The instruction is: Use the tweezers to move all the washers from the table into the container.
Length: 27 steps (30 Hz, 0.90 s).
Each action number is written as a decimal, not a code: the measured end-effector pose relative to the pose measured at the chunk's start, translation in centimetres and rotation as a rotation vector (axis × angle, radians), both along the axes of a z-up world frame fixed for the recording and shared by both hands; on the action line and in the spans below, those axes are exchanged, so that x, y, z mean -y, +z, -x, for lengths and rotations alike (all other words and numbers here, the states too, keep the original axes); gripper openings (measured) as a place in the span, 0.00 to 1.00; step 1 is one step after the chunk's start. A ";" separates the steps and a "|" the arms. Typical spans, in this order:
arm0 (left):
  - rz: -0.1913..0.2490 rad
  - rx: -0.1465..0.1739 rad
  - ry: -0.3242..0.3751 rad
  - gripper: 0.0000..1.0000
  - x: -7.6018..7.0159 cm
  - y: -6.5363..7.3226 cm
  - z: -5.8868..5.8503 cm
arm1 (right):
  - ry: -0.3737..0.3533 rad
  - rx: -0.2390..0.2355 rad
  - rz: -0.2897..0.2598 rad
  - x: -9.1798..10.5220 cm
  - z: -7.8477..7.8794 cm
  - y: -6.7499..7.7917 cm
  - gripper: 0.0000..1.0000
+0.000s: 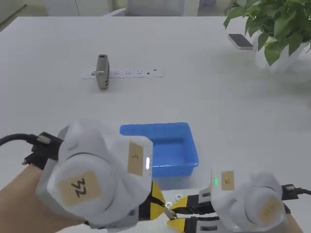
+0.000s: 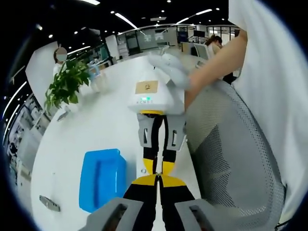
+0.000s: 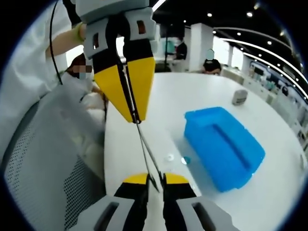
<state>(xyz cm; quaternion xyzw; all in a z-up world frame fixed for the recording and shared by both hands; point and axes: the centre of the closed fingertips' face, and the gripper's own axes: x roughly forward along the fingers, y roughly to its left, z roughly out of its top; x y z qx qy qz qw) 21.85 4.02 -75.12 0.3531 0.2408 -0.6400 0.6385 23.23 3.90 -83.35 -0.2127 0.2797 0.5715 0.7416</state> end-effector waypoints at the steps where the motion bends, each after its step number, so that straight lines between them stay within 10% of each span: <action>1: -0.004 0.011 0.002 0.00 -0.1 0.1 -0.3 | -0.013 0.005 -0.007 -0.1 -0.5 0.1 0.07; 9: -0.027 0.032 -0.002 0.00 0.0 0.3 -1.7 | -0.043 0.004 -0.033 -0.9 -2.0 0.1 0.08; 15: -0.013 -0.046 0.021 0.00 0.9 0.1 -2.4 | -0.096 -0.072 -0.058 -0.7 -2.1 -0.5 0.09; 27: -0.043 -0.071 -0.007 0.00 1.5 0.1 -2.3 | -0.127 -0.083 -0.076 -0.3 -2.0 -0.6 0.09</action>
